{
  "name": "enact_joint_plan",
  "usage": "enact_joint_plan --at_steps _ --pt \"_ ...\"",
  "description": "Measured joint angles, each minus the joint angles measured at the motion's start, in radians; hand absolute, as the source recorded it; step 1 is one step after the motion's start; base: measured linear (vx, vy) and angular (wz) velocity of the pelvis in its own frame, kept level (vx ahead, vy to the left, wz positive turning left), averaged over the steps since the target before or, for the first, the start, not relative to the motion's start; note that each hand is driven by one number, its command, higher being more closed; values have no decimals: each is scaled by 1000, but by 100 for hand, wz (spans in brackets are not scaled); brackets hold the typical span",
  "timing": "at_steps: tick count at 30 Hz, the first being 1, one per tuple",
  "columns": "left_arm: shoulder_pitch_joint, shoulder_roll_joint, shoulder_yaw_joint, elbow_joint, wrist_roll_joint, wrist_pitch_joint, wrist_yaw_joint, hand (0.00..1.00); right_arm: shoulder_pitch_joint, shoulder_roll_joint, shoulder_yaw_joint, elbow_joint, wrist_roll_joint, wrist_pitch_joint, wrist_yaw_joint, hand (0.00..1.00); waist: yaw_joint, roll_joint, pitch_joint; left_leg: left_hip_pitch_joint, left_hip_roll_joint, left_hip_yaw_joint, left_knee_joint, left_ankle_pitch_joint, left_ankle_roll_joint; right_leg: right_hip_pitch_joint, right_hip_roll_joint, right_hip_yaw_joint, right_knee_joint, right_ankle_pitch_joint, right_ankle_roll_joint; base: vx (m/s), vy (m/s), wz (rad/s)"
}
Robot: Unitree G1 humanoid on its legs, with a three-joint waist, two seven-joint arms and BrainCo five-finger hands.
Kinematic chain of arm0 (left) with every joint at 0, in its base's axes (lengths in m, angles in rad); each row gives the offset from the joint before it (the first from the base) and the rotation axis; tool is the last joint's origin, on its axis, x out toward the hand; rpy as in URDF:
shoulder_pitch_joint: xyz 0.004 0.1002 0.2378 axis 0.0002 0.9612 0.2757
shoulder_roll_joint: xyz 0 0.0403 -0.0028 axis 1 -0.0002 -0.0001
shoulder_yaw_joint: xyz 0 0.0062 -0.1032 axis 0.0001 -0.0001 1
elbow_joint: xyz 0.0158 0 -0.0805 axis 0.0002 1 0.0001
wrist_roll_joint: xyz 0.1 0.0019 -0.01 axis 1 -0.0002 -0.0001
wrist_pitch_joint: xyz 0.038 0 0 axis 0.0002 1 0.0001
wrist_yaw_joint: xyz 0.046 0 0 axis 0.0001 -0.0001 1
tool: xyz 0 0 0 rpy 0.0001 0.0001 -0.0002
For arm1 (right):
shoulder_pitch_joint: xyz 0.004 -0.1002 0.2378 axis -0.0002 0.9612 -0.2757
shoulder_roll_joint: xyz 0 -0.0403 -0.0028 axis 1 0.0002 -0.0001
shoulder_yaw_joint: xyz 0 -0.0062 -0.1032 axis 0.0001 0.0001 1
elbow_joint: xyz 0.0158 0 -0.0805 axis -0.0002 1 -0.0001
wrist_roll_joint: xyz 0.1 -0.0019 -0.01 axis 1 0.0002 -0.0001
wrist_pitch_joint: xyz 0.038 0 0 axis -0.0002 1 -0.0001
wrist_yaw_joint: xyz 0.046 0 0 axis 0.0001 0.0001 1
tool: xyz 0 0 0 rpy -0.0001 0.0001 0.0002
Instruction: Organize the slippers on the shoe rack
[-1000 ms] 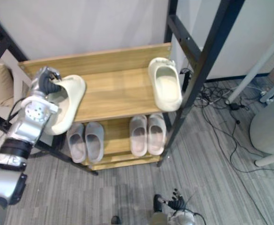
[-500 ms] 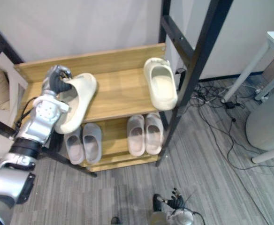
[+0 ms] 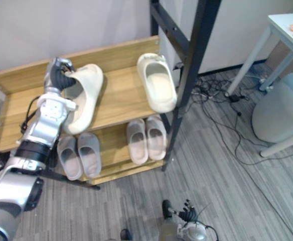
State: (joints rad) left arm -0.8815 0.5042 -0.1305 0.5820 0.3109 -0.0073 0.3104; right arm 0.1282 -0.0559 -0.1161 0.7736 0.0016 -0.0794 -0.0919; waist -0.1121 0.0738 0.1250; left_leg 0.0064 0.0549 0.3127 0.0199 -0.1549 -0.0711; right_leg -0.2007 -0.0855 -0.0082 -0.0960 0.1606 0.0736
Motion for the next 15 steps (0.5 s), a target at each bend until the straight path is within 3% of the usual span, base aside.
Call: enact_joint_plan --at_steps 5,6,15 --pt "-16 -1 18 -1 0 6 8 100 -1 8 2 -11 -1 1 -5 0 3 -6 10 -8 -12 22 4 -6 9 -24 -3 44 5 18 6 3 -12 -21" --pt "-16 -1 28 -1 0 7 13 0 -3 9 3 -11 -1 1 -6 0 5 -11 14 -9 -13 33 7 -8 12 -31 -6 58 5 23 8 -63 -7 -33" --pt "-39 -24 35 -3 0 18 39 0 -4 14 6 -14 0 1 -7 0 -1 -23 20 -59 -24 61 92 -51 27 -62 -23 100 6 42 17 -22 1 -10"
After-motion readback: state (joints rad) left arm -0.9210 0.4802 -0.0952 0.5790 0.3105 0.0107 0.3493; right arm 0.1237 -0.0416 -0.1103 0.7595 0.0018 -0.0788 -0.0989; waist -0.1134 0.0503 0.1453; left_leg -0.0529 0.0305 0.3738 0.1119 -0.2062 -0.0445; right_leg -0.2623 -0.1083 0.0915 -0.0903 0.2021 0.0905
